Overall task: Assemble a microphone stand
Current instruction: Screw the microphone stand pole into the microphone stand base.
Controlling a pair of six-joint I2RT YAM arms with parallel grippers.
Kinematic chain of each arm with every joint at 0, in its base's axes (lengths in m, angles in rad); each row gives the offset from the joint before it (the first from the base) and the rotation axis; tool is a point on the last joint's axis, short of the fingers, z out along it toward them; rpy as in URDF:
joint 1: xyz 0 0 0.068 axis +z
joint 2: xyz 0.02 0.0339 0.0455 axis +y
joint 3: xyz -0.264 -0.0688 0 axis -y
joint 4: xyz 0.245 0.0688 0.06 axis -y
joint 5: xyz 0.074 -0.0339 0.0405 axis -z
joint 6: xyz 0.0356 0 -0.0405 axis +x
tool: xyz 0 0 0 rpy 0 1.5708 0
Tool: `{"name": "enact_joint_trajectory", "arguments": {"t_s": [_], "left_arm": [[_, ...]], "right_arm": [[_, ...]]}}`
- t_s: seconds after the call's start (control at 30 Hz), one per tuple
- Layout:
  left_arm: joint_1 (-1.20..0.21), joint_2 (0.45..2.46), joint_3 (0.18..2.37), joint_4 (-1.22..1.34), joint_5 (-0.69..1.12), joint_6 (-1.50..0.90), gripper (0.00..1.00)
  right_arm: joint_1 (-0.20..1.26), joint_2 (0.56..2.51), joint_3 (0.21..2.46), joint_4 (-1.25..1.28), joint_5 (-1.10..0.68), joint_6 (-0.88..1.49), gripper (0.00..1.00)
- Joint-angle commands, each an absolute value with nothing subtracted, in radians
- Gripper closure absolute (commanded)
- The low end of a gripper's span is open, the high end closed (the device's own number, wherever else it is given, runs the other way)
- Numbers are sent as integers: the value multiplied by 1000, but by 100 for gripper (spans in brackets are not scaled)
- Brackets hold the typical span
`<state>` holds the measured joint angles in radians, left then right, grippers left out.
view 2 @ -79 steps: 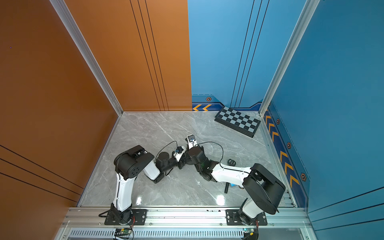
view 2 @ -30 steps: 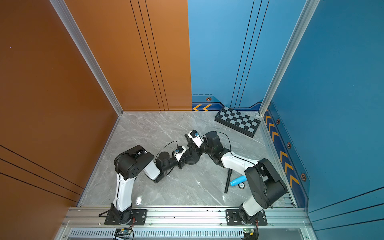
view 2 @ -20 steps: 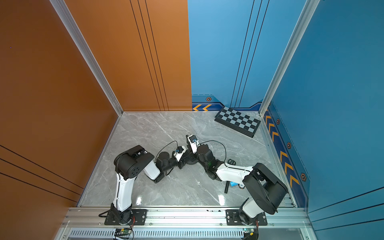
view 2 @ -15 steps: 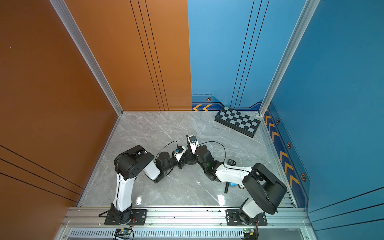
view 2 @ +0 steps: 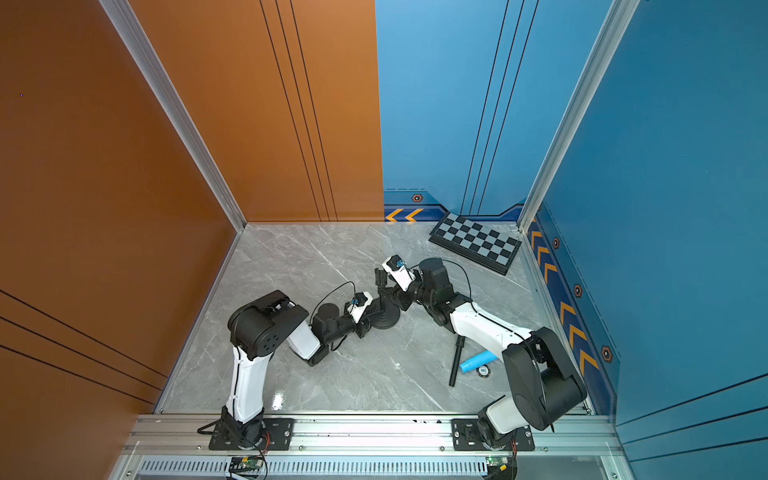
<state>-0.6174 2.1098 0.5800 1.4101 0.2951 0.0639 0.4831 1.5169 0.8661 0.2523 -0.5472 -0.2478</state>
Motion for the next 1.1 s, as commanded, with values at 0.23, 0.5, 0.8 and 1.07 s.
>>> {"name": "enact_joint_trajectory", "arguments": {"t_s": [0.23,0.5,0.8,1.07], "left_arm": [[-627,2118,580,1331,299,88,57],[-627,2118,579,1329,297,88,57],[-629,2118,580,1327,292,89,57],[-630,2118,581,1327,291,91,57]], "right_arm": [[483,1566,882,251,-612,-263,73],[560,1548,774,385,-303,-135,89],[829,1515,670,455,390,142,100],[826,1500,688,454,257,118,78]]}}
